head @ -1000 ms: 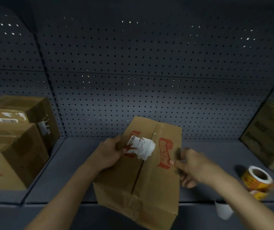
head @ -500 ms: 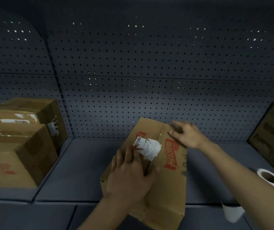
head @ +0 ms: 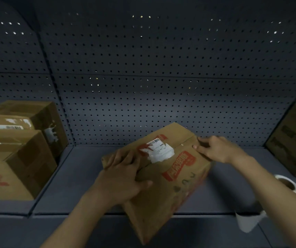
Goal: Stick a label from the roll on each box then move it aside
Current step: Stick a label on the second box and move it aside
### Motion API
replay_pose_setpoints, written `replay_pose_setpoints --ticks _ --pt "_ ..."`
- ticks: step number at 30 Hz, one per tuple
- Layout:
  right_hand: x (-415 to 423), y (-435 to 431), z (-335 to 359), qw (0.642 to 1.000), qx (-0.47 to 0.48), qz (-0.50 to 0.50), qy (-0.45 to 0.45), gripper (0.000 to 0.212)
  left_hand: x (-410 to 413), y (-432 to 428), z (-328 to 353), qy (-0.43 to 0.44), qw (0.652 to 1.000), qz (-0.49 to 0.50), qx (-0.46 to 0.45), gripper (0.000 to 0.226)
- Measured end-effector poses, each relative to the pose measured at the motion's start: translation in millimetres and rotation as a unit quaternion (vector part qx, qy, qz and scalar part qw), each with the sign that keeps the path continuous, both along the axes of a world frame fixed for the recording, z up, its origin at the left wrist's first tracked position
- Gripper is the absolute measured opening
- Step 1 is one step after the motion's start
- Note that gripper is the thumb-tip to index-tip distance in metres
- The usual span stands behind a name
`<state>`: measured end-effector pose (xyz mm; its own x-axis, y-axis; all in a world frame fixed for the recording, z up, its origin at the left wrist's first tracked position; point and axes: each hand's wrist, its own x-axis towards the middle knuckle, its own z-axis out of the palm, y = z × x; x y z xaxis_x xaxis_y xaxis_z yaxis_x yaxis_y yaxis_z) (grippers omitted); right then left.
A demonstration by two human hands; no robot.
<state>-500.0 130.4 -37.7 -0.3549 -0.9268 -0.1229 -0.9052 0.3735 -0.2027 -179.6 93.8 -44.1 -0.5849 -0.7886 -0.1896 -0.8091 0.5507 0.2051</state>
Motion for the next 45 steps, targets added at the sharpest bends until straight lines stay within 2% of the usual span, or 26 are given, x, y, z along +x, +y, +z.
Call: replay_pose_setpoints --ticks 3,6,8,17,25,29,33,38,41,45 --pt "6.5 22.7 0.6 1.0 0.005 -0.023 -0.002 0.054 3.5 -26.2 -4.6 0.006 1.0 0.013 0.006 0.072" --pt "16.2 41.2 -2.6 0.998 0.021 -0.047 -0.02 0.076 -0.7 -51.0 -14.2 0.037 0.999 0.012 0.001 0.061" --pt "23.0 50.7 -3.7 0.997 0.026 -0.059 -0.037 0.081 -7.2 -64.5 -17.6 0.056 0.998 0.003 -0.004 0.056" --pt "35.2 61.0 -8.3 0.995 -0.008 -0.088 -0.038 0.084 -20.8 -94.8 -32.6 0.101 0.995 -0.007 -0.01 0.049" --pt "34.7 64.2 -12.7 0.991 -0.043 -0.1 -0.073 0.08 -28.1 -77.9 -20.0 0.127 0.991 0.015 -0.022 0.041" --pt "27.1 73.1 -14.9 0.984 -0.091 -0.105 -0.116 0.07 -42.6 -61.8 -10.3 0.198 0.979 -0.031 -0.046 0.038" --pt "17.9 93.9 -14.4 0.974 -0.143 -0.147 -0.092 0.064 -71.1 -37.6 2.0 0.27 0.959 -0.065 -0.062 0.04" --pt "-8.3 142.7 -32.8 0.968 -0.197 -0.152 -0.043 0.028 -119.2 -7.8 0.9 0.321 0.931 -0.165 -0.056 0.03" --pt "-31.1 177.6 -52.6 0.969 -0.178 -0.17 -0.019 0.028 -149.2 14.9 -4.3 0.329 0.92 -0.212 -0.036 0.027" --pt "-54.5 210.8 -77.5 0.979 -0.106 -0.174 0.007 0.046 -186.0 50.0 -13.2 0.319 0.907 -0.276 0.01 0.026"
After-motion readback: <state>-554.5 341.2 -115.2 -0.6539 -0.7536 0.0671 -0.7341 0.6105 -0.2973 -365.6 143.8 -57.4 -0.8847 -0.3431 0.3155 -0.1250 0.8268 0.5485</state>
